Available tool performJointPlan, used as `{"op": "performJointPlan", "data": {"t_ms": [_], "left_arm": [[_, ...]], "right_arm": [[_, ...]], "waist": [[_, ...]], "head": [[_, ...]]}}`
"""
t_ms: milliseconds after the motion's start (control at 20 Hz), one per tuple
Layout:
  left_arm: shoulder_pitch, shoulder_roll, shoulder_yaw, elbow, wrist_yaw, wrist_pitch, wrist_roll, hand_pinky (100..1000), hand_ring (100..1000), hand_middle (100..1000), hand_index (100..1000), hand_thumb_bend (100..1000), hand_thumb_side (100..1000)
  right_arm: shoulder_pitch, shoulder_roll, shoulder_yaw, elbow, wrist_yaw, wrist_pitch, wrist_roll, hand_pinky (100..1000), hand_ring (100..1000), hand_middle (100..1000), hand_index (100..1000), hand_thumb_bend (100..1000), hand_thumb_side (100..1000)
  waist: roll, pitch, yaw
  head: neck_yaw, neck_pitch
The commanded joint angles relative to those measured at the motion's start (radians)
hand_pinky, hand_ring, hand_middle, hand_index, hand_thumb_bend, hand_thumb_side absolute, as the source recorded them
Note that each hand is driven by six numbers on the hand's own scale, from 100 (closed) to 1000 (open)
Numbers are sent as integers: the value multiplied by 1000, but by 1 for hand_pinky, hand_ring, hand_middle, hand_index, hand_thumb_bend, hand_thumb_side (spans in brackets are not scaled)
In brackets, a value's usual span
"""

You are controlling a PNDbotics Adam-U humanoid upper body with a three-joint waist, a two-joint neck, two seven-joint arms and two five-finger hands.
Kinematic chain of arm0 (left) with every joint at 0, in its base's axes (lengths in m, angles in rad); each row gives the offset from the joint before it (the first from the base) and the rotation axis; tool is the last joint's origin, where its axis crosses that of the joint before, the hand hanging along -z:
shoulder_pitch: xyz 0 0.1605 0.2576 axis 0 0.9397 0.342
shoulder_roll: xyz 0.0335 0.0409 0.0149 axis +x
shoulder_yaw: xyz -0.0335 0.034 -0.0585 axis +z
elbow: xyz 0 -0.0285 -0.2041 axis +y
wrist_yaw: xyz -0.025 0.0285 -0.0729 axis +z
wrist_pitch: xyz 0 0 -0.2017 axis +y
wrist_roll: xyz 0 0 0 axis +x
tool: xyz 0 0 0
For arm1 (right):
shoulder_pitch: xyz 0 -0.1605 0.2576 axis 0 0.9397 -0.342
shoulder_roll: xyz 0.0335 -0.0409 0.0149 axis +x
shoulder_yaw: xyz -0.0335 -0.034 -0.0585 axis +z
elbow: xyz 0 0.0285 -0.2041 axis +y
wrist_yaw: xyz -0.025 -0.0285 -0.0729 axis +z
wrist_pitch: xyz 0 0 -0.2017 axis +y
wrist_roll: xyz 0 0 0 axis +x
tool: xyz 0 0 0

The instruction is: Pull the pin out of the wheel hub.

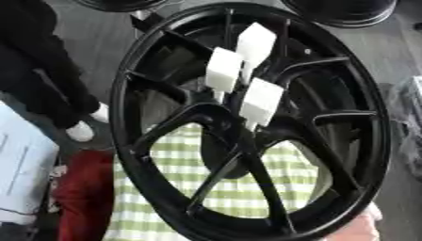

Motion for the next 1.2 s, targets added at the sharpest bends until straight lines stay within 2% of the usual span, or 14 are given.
{"op": "performJointPlan", "data": {"t_ms": [50,600,700,800,900,950,1000,1050,1200], "left_arm": [[-3,12,10,-21,-4,0,2,564,874,881,714,238,896],[-5,12,10,-22,-5,0,1,565,875,882,713,239,897],[-5,12,9,-21,-5,0,1,565,875,882,713,237,896],[-5,11,9,-22,-5,0,0,565,875,882,712,236,895],[-6,11,8,-22,-5,0,-2,565,875,882,712,238,895],[-6,11,8,-22,-5,0,-2,565,876,882,711,239,896],[-7,11,8,-22,-5,0,-4,566,876,882,712,239,897],[-7,11,7,-22,-5,1,-5,566,876,882,712,239,897],[-8,11,6,-22,-6,1,-8,566,877,882,711,238,895]], "right_arm": [[-3,-9,-22,12,63,29,35,1000,881,781,855,100,100],[-11,-2,-12,-46,53,39,13,1000,894,797,874,100,100],[-11,-2,-13,-48,60,48,-2,1000,949,833,902,100,100],[-9,-8,-17,-42,106,85,-39,1000,966,839,922,100,100],[-9,-8,0,-54,168,110,-23,1000,1000,885,974,100,100],[-10,-5,5,-69,200,105,5,1000,1000,887,984,100,625],[-14,1,6,-80,220,89,23,1000,1000,895,992,100,681],[-20,7,7,-86,213,61,35,1000,1000,895,993,100,683],[-20,11,8,-91,131,1,47,1000,1000,901,1000,100,729]], "waist": [[3,-11,-1],[1,-11,0],[1,-10,0],[1,-9,1],[2,-8,2],[2,-8,2],[3,-8,1],[3,-8,1],[3,-9,1]], "head": [[1,-10],[0,-5],[0,-5],[0,-6],[-2,-6],[-2,-7],[-2,-7],[-1,-7],[-2,-6]]}}
